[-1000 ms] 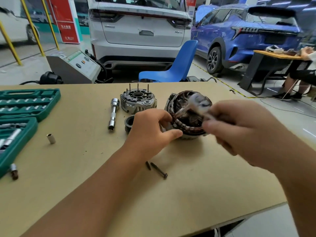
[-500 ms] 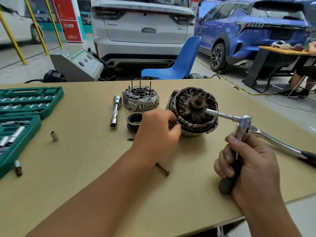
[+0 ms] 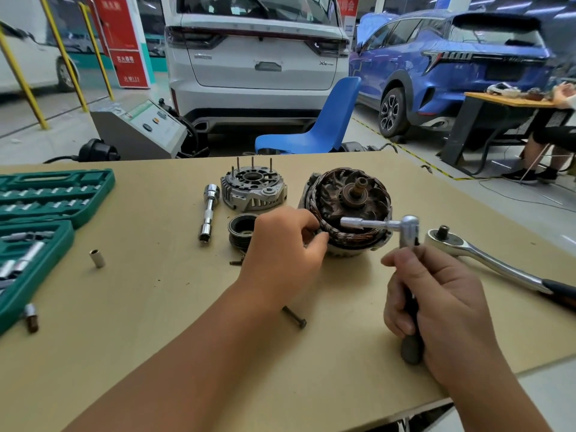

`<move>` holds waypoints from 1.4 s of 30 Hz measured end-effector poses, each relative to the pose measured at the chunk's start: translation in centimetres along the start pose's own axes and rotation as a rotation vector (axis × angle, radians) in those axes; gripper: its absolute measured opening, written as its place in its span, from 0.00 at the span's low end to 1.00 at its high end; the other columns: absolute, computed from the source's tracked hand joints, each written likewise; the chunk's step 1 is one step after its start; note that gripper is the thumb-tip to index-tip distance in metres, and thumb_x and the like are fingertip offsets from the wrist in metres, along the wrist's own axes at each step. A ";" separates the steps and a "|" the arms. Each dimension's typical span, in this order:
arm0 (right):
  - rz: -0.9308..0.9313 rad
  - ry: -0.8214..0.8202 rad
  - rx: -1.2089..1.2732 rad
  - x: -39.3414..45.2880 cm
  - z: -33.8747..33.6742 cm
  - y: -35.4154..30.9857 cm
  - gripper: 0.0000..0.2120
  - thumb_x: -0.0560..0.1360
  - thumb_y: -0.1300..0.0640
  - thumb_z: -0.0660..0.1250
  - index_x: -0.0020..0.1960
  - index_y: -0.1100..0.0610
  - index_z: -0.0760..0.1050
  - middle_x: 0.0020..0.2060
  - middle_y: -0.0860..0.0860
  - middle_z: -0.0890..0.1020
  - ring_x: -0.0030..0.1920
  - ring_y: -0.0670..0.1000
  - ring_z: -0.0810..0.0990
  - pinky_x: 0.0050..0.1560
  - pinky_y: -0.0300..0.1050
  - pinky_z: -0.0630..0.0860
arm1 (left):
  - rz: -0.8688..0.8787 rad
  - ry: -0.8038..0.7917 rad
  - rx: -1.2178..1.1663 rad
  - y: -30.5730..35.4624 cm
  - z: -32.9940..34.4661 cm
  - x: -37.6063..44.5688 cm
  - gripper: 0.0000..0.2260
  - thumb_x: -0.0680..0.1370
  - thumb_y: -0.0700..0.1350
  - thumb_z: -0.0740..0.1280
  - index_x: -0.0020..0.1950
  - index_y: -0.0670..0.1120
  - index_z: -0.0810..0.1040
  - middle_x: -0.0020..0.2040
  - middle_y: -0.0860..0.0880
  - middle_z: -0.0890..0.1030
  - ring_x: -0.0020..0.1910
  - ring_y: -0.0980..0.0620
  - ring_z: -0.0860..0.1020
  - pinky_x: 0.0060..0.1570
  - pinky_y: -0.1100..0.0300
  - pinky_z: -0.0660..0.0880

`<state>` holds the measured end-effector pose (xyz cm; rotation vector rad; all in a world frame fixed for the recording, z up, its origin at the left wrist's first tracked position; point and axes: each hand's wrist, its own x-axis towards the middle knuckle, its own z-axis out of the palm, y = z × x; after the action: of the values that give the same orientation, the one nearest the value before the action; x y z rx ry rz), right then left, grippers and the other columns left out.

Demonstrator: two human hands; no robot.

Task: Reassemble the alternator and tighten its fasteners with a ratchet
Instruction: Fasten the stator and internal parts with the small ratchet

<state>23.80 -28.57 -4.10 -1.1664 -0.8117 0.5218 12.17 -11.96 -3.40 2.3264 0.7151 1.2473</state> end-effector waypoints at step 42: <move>-0.379 -0.102 -1.694 6.1 3.9 -9.5 0.06 0.75 0.51 0.67 0.49 0.44 0.81 0.40 0.47 0.81 0.43 0.57 0.78 0.43 0.51 0.77 | 0.070 -0.036 -0.257 0.4 -0.7 1.4 0.03 0.75 0.39 0.75 0.48 0.43 0.86 0.40 0.50 0.84 0.39 0.52 0.80 0.42 0.54 0.79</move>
<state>24.05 -24.92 7.26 -2.3984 -1.5816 -0.6472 12.33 -11.33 -1.90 2.1719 0.4357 1.2435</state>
